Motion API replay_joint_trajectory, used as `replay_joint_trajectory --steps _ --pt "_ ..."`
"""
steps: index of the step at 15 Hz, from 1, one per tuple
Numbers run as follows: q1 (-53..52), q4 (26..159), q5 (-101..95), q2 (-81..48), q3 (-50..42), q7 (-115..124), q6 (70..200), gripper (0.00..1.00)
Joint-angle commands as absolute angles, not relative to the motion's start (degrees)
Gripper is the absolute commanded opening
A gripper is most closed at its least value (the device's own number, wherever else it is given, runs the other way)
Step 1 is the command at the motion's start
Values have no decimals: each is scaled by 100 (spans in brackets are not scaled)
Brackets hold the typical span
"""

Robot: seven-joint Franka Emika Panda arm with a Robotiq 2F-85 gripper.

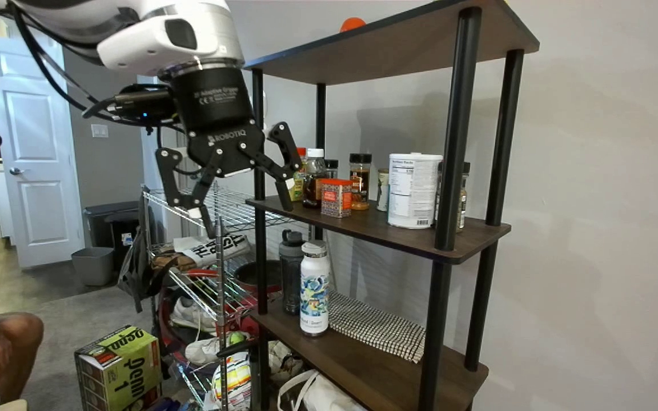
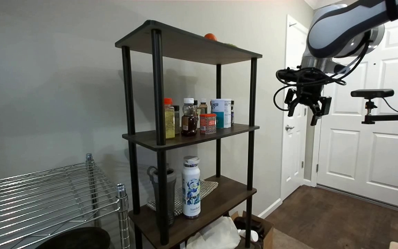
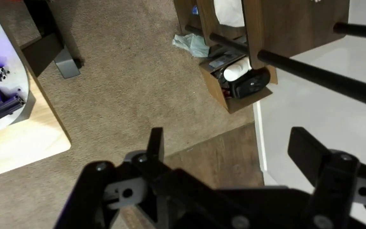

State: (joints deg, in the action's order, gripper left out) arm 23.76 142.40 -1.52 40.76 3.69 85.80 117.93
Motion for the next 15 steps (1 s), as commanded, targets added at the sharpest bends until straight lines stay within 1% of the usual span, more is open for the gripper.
replay_joint_trajectory --steps 1,5,8,10,11,15 --pt "2632 14410 -649 4181 541 9677 11863 100" --pt "2781 14461 -1153 4150 609 10844 11633 100" --pt "2801 14399 -1424 4094 660 11716 11228 100" --pt "2480 14294 -1155 4043 456 11759 10829 100" --pt "2450 14342 -1378 4053 368 11579 11008 100" --pt "2342 14334 -1348 4056 334 11657 10876 100"
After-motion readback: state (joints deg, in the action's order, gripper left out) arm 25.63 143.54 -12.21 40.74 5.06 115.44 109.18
